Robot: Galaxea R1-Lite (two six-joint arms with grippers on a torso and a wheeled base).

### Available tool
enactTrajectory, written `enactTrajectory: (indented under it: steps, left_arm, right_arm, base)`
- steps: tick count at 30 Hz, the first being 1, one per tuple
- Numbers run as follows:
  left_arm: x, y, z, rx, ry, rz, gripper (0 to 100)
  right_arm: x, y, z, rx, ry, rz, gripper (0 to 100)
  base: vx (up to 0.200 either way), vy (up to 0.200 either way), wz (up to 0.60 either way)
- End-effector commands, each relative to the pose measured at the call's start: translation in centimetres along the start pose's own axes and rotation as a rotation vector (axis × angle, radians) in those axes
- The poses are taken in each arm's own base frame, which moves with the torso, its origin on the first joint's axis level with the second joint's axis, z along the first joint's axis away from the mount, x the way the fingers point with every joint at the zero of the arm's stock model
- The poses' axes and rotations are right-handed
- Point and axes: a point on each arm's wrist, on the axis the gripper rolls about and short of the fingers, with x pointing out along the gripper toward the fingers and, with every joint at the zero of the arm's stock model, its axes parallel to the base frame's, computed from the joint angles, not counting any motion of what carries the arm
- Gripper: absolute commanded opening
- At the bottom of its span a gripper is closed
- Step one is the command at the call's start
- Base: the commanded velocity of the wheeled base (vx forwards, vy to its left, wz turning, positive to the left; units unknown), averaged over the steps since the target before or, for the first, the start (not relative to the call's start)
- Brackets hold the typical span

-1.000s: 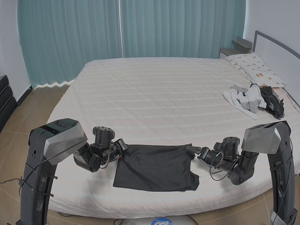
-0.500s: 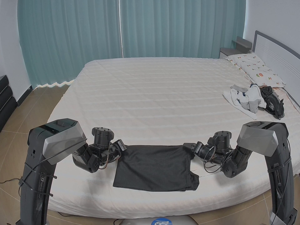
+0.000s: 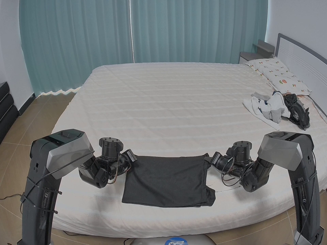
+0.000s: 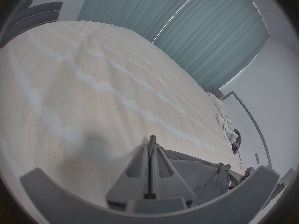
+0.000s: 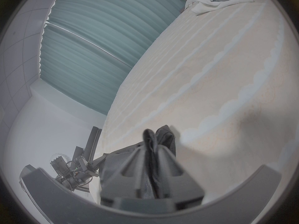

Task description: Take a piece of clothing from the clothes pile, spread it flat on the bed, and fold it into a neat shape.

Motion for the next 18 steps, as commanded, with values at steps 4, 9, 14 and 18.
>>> enactTrajectory:
  steps: [4, 9, 14, 18]
  left_arm:
    - [-0.05, 0.47, -0.49, 0.002, -0.033, 0.051, 0]
    - [-0.03, 0.50, -0.55, 0.006, -0.045, 0.066, 0]
    - [-0.03, 0.46, -0.61, 0.007, -0.043, 0.066, 0]
    - [-0.03, 0.40, -0.75, 0.010, -0.035, 0.067, 100]
  right_arm:
    - [0.38, -0.17, 0.23, -0.002, -0.064, -0.042, 0]
    - [0.63, -0.15, 0.34, -0.003, -0.074, -0.038, 0]
    - [0.68, -0.27, 0.25, -0.003, -0.065, -0.048, 0]
    - [0.76, -0.24, 0.03, -0.004, -0.058, -0.047, 100]
  base:
    - [0.000, 0.000, 0.00]
    - [0.000, 0.000, 0.00]
    - [0.000, 0.000, 0.00]
    - [0.000, 0.000, 0.00]
